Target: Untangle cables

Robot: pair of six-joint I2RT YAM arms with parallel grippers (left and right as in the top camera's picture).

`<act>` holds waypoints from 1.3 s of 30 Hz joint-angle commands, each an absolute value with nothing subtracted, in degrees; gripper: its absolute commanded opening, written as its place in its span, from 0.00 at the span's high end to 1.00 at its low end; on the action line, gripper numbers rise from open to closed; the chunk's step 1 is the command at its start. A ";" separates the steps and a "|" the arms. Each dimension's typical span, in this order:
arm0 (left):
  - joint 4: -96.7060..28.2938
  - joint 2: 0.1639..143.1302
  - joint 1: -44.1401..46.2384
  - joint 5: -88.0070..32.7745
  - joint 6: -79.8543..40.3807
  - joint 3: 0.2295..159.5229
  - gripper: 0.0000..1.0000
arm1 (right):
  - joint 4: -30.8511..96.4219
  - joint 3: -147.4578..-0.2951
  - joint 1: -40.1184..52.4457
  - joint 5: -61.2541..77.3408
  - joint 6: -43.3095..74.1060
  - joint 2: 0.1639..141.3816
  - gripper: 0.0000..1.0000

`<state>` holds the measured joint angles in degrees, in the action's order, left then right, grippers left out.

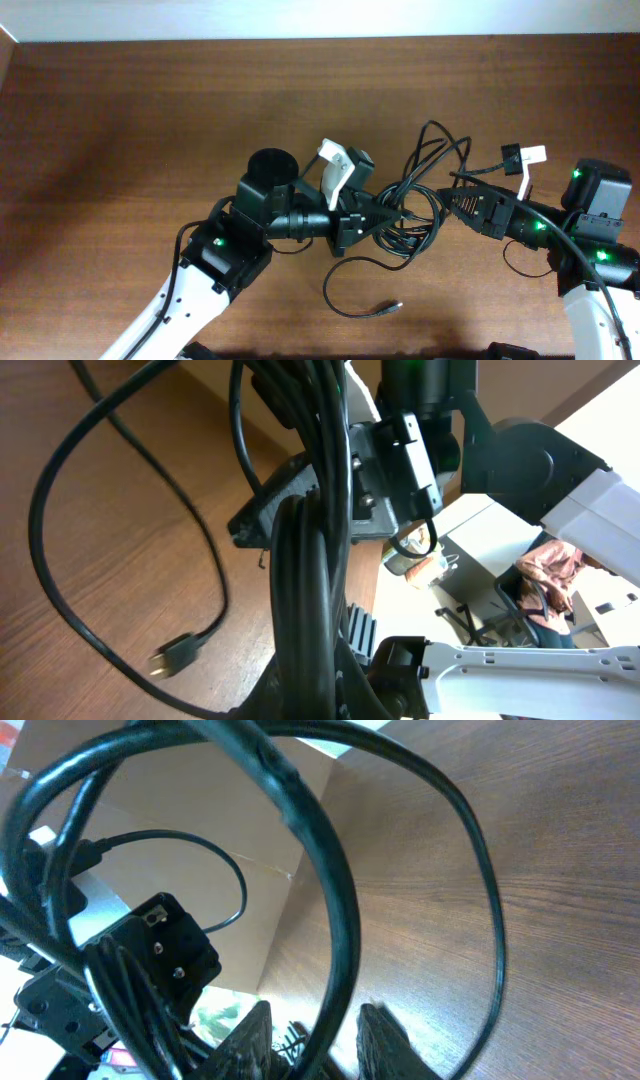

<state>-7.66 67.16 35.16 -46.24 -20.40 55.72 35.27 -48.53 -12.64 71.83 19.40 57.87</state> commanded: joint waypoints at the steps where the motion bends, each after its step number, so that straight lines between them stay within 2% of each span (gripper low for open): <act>1: -5.93 66.70 36.23 -44.88 -21.43 56.69 1.00 | 35.09 -48.82 -12.27 71.72 18.96 57.91 0.73; 5: -5.96 67.09 36.23 -44.91 -21.45 56.69 1.00 | 35.07 -48.82 -12.27 71.18 18.92 57.91 0.94; 6: -5.96 67.26 36.23 -44.93 -21.45 56.69 1.00 | 35.07 -48.82 -12.29 70.89 18.92 57.91 0.96; 9: -6.00 67.40 36.23 -45.06 -21.45 56.69 1.00 | 35.07 -48.82 -12.29 66.63 18.52 57.91 0.96; 11: -6.07 67.40 36.23 -47.00 -21.43 56.69 1.00 | 35.05 -48.82 -12.29 55.86 18.26 57.91 0.96; 14: -6.09 67.40 36.23 -49.47 -21.41 56.69 1.00 | 34.89 -48.82 -12.40 46.81 16.99 57.91 0.96; 22: -6.28 67.40 36.23 -67.40 -20.12 56.69 1.00 | 34.44 -48.82 -12.40 10.07 12.53 57.91 0.96; 26: -6.26 67.40 36.21 -75.00 -19.66 56.69 1.00 | 33.76 -48.82 -12.45 2.37 12.43 57.91 0.96; 35: -8.49 67.40 35.86 -77.32 -19.64 56.69 1.00 | 32.56 -48.82 -12.56 -3.73 12.49 57.91 0.96; 36: -9.10 67.40 35.27 -77.21 -19.64 56.69 1.00 | 32.75 -48.82 -12.86 -3.27 13.96 57.91 0.94; 37: -9.37 67.40 34.70 -77.10 -19.62 56.69 1.00 | 33.17 -48.82 -13.13 -3.16 15.46 57.91 0.77; 38: -9.37 67.40 33.93 -77.06 -19.62 56.69 1.00 | 33.67 -48.82 -13.28 -1.74 16.19 57.87 0.52; 39: -9.39 67.40 33.43 -76.90 -19.64 56.69 1.00 | 34.04 -48.82 -13.26 0.64 16.12 57.87 0.34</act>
<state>-9.56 68.05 35.31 -71.02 -20.60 55.72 33.39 -48.53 -12.45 1.26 14.13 57.87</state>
